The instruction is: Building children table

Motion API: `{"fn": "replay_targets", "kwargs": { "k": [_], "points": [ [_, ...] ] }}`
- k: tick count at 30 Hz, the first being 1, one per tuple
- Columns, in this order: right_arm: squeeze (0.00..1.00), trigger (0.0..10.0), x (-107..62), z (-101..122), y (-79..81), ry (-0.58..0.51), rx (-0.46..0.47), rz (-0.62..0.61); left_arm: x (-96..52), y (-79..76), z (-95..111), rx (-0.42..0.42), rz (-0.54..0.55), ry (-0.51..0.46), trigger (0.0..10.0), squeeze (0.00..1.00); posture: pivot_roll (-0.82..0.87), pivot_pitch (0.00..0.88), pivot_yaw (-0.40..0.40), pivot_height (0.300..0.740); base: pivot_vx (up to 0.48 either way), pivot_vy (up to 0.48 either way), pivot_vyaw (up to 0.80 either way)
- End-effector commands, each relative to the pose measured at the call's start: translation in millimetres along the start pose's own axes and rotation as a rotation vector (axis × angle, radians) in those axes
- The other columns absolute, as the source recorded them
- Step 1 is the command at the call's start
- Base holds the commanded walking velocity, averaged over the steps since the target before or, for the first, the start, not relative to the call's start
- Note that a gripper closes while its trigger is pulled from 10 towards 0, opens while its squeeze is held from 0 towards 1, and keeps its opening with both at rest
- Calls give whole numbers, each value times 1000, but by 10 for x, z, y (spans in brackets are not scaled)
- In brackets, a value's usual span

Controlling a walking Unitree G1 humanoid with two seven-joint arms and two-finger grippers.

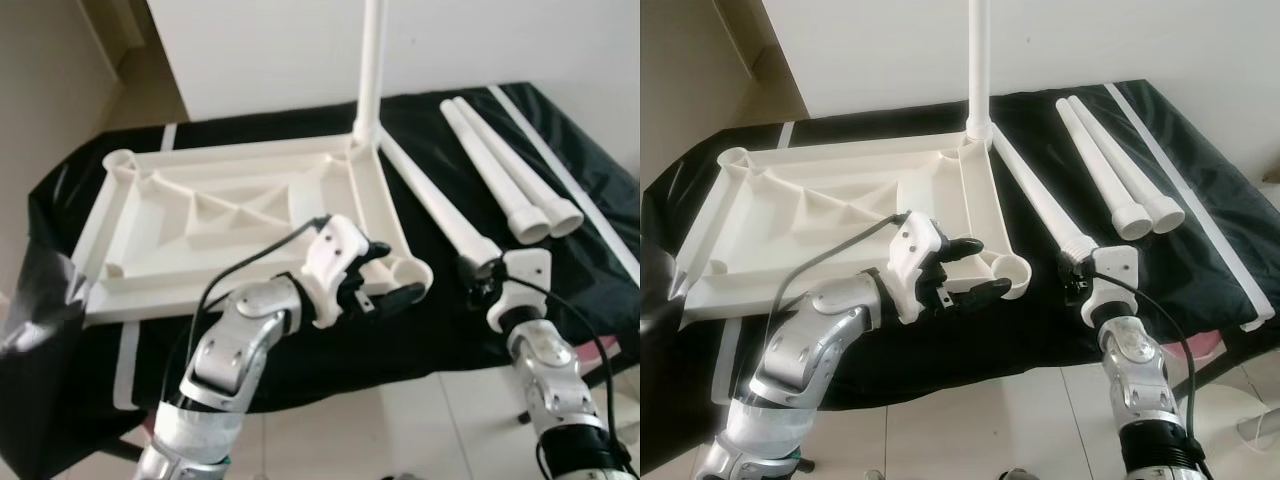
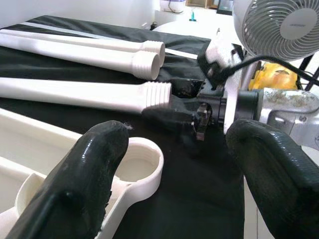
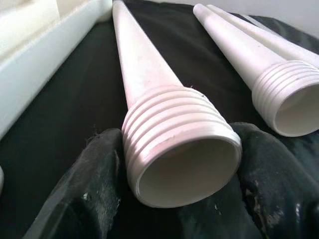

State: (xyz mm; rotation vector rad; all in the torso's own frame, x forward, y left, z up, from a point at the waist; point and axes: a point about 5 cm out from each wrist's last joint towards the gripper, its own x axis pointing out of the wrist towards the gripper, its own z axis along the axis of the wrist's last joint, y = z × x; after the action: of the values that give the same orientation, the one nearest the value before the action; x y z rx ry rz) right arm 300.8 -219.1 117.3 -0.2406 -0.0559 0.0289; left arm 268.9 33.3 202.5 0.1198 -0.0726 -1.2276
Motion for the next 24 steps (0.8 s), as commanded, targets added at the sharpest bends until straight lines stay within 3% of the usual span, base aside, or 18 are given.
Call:
{"fn": "replay_targets", "kwargs": {
  "k": [1,3,5,6,7,8,11,14,18,19,24],
  "points": [
    [0,10000,-28,-80,66,37,-75,27,-11,41,4,-1,72,7,10000,0,-83,92,52,740,0,0,0],
    [0,10000,-32,-107,53,52,-159,16,-11,44,5,-1,73,7,10000,0,-83,94,52,740,0,0,0],
    [0,10000,-37,-140,38,57,-311,13,-11,46,6,0,74,7,10000,0,-83,95,53,740,0,0,0],
    [0,10000,-37,-140,38,57,-311,13,-11,46,6,0,74,7,10000,0,-83,95,53,740,0,0,0],
    [0,10000,-41,-170,17,74,-388,2,-12,47,6,-1,74,7,10000,0,-83,96,54,740,0,0,0],
    [0,10000,-41,-170,17,74,-388,2,-12,47,6,-1,74,7,10000,0,-83,96,54,740,0,0,0],
    [0,10000,-51,-201,-11,76,-535,-5,-13,47,6,-2,73,7,10000,0,-84,97,56,740,0,0,0],
    [0,10000,-54,-199,1,65,-586,10,-13,47,6,-3,72,7,10000,0,-86,97,56,740,0,0,0],
    [0,10000,-58,-209,6,66,-588,1,-11,47,7,-3,72,7,10000,0,-86,98,56,740,0,0,0],
    [1000,10000,-61,-213,14,62,-557,-5,-9,49,9,-4,73,6,10000,0,-85,98,54,740,0,0,0],
    [1000,10000,-64,-198,12,52,-494,-9,-10,51,10,-2,75,7,10000,0,-84,99,53,740,0,0,0]
  ]
}}
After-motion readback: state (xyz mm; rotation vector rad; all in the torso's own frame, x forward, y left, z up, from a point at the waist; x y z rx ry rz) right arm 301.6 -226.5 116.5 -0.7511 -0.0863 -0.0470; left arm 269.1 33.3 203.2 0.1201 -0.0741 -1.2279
